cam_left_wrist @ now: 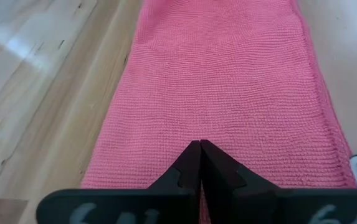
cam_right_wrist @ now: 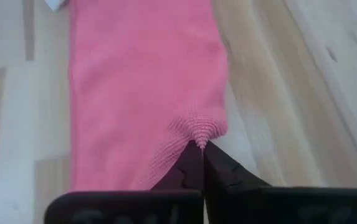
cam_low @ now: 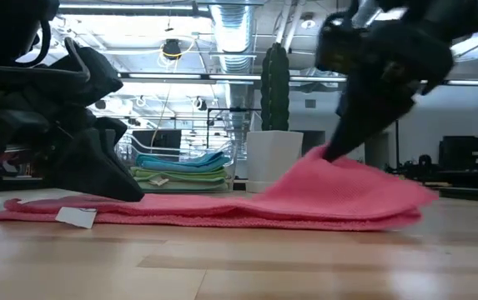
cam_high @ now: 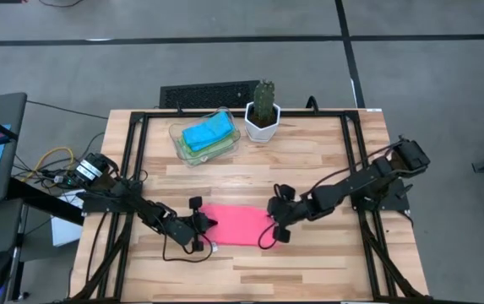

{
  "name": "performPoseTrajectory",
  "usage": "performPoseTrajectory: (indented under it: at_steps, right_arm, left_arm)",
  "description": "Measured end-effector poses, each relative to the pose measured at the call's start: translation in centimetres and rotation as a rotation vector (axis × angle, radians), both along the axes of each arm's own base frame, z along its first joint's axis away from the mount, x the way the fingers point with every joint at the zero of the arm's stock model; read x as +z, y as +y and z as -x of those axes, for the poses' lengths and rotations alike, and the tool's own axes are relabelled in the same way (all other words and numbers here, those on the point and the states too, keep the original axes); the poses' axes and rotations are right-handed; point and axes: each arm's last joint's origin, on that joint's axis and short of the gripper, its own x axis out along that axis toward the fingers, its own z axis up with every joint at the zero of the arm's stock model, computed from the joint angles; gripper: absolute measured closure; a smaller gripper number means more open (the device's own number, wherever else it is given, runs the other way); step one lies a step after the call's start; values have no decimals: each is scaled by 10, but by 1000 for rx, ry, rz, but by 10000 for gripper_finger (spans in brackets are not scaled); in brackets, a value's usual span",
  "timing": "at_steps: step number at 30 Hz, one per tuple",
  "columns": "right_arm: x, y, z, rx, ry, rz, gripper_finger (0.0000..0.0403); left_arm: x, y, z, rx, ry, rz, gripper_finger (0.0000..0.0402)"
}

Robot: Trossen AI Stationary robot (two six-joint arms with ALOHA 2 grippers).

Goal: Fold microfiber towels
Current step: Fold the pink microfiber towel

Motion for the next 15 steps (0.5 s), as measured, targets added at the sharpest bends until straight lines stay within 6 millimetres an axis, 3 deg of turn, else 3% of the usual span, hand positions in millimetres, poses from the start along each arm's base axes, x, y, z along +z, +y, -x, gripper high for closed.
performPoseTrajectory:
  at_steps: [15]
  right_arm:
    - [-5,-17,-85,65,13,-28,387]
  left_arm:
    - [1,0,-1,4,-15,3,401]
